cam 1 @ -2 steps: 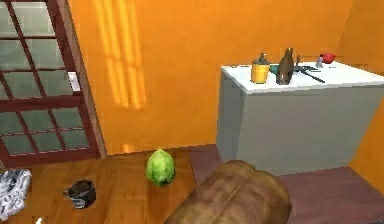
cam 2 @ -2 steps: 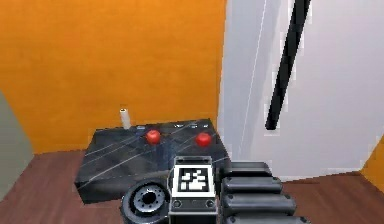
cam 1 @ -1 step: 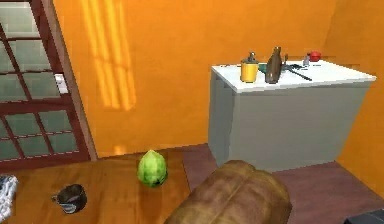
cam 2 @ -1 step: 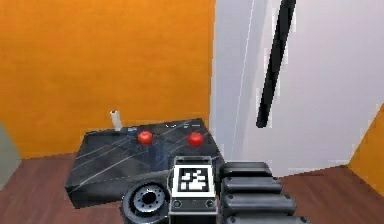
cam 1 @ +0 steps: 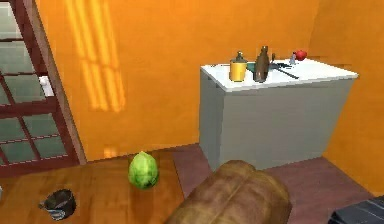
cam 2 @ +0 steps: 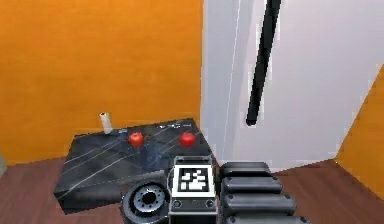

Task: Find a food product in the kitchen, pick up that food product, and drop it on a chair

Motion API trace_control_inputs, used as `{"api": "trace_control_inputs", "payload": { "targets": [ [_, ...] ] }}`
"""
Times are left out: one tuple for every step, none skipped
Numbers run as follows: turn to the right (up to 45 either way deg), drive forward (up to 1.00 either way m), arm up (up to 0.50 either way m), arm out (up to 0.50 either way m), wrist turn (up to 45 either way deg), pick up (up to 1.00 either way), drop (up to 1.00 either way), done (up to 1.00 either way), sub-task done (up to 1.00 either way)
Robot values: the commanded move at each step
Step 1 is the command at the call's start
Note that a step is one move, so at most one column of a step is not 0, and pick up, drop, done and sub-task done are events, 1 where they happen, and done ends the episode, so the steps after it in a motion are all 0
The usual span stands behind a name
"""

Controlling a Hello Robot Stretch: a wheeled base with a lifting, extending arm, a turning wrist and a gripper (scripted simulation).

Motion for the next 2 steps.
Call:
{"api": "trace_control_inputs", "payload": {
  "targets": [
    [-9.0, 0.0, 0.0, 0.0, 0.0, 0.0, 0.0, 0.0, 0.0],
    [18.0, 0.0, 0.0, 0.0, 0.0, 0.0, 0.0, 0.0, 0.0]
  ]
}}
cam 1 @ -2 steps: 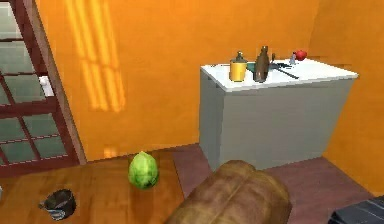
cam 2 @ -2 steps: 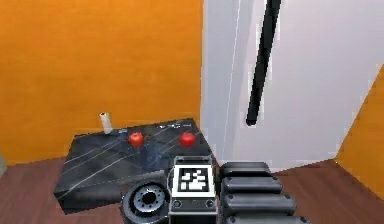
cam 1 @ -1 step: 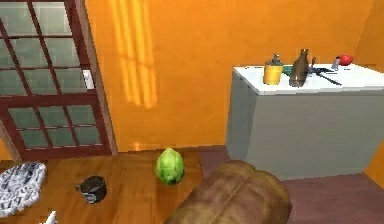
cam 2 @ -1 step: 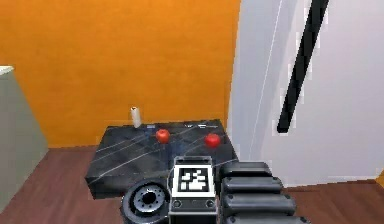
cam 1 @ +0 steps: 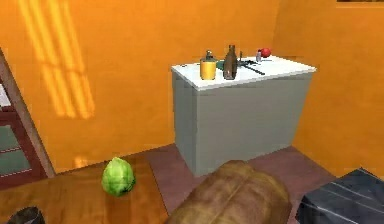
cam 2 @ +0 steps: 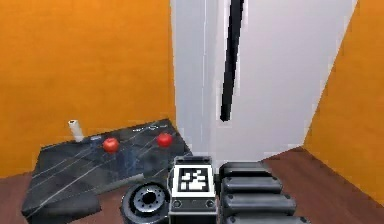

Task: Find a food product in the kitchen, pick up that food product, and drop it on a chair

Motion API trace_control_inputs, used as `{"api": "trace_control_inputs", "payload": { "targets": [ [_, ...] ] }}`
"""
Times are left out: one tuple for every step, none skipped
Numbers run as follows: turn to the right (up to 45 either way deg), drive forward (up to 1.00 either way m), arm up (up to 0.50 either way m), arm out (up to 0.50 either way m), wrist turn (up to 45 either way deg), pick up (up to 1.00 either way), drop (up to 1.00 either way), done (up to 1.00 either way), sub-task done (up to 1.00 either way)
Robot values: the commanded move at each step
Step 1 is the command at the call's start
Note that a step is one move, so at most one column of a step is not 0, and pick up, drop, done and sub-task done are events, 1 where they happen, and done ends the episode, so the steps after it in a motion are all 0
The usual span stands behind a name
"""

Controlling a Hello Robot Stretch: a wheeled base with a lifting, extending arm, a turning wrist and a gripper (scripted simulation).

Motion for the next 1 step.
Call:
{"api": "trace_control_inputs", "payload": {
  "targets": [
    [-21.0, 0.0, 0.0, 0.0, 0.0, 0.0, 0.0, 0.0, 0.0]
  ]
}}
